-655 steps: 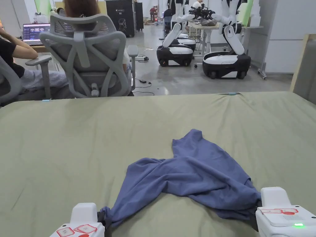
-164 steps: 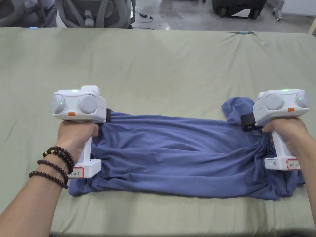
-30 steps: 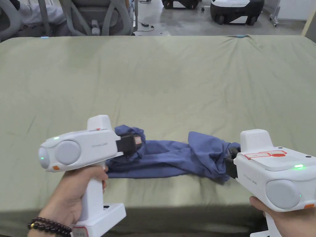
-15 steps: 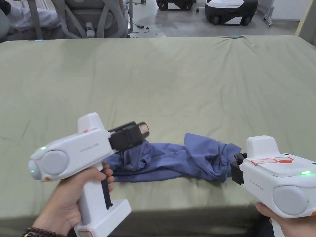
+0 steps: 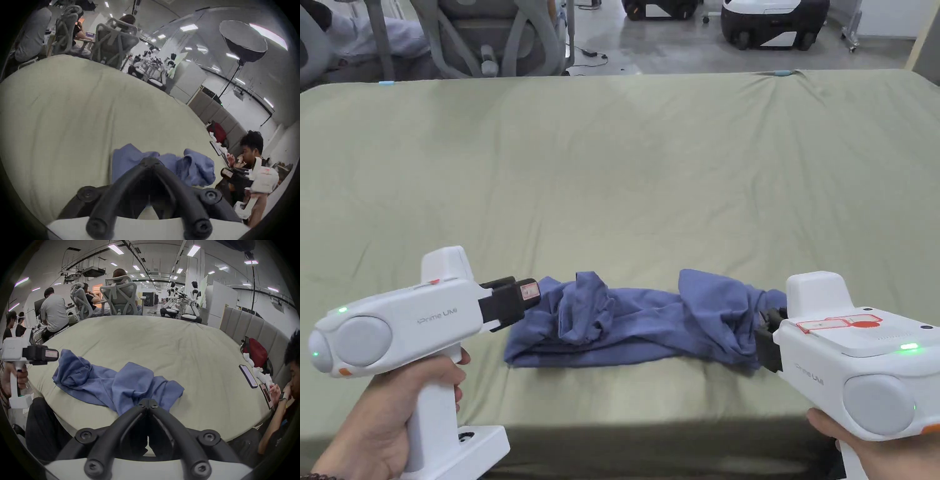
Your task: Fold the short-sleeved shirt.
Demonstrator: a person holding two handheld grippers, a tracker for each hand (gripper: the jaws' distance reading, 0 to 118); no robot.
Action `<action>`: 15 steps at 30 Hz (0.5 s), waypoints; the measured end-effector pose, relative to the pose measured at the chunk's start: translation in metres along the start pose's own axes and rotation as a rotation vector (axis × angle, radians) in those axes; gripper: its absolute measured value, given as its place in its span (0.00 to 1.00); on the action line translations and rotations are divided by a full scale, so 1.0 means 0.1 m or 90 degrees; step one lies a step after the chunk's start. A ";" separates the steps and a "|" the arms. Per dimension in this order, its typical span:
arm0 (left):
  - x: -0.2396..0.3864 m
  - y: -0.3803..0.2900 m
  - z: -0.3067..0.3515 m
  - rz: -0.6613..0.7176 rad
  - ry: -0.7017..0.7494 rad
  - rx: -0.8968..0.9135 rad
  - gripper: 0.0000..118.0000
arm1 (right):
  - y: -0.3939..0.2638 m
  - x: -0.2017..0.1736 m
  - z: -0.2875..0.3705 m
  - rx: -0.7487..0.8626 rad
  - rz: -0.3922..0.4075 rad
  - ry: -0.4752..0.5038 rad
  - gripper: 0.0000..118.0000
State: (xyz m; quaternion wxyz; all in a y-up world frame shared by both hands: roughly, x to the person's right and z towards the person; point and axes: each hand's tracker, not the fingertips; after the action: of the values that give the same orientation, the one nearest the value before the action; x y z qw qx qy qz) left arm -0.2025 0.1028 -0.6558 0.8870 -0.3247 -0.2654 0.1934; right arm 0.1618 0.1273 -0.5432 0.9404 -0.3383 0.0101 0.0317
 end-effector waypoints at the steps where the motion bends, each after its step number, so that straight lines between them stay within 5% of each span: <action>1: 0.02 -0.03 -0.09 -0.002 -0.009 -0.010 0.00 | 0.00 0.00 0.01 0.000 0.001 -0.002 0.00; 15: 0.54 -0.24 -1.06 -0.006 -0.089 -0.126 0.00 | 0.00 0.10 0.03 0.002 -0.012 -0.030 0.00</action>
State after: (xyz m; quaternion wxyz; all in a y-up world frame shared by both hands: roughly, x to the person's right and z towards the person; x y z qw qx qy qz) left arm -0.0935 0.0633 -0.6894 0.8306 -0.3952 -0.3461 0.1847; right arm 0.1717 0.1304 -0.5412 0.9411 -0.3365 -0.0154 0.0311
